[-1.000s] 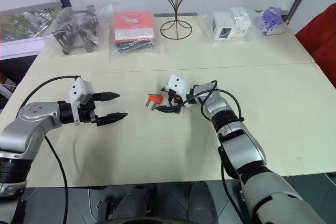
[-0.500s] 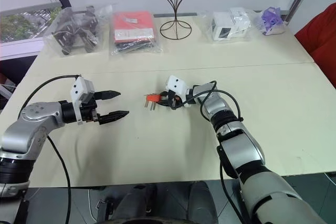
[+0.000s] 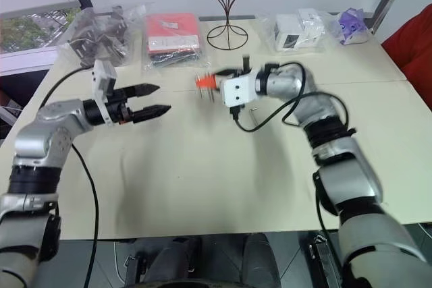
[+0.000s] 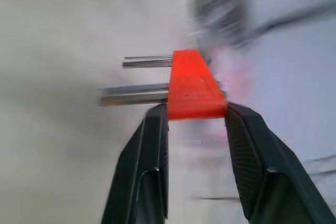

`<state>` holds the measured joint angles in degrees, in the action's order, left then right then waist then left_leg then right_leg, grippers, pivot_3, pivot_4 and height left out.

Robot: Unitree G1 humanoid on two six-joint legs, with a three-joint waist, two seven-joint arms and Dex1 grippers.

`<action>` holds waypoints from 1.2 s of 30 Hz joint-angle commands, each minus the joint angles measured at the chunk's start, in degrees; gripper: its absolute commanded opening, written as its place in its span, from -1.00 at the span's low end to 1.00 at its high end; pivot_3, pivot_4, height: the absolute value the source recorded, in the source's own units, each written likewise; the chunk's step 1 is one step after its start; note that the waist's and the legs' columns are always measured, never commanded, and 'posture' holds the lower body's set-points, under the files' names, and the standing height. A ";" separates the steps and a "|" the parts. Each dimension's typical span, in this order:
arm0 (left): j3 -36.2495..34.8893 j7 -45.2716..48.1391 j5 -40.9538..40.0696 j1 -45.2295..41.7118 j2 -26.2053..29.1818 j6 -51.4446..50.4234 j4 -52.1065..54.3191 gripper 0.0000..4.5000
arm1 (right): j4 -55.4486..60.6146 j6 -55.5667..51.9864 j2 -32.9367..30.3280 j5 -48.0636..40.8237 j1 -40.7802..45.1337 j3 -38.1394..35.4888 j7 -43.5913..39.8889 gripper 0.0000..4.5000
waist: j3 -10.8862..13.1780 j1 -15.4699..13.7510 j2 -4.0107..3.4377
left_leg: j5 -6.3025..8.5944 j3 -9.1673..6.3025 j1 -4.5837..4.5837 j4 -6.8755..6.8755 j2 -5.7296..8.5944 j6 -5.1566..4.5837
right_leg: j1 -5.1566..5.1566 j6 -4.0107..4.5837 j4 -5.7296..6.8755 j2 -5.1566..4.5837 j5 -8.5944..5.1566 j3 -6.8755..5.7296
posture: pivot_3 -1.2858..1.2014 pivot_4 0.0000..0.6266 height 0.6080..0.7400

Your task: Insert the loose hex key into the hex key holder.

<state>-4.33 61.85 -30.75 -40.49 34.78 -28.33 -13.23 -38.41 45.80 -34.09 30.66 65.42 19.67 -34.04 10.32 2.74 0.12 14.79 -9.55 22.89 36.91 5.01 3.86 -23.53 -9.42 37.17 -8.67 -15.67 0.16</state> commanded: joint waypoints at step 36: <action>-0.76 17.76 11.18 -31.34 -16.03 18.75 -47.46 -0.95 | 1.00 8.83 -1.73 5.81 -1.66 0.96 17.60 -0.56 | -0.02 1.57 0.08 | -0.02 0.00 0.13 0.10 0.01 0.02 | 0.00 -0.02 -0.03 0.02 0.00 -0.03 | 0.03 -0.52 1.00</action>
<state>-3.68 79.83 -19.38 -70.35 17.94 -10.35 -60.86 -40.10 54.85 -35.14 38.87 63.24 22.22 -16.85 10.30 4.32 0.20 14.77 -9.56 23.03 37.01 5.02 3.88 -23.52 -9.45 37.14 -8.65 -15.67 0.13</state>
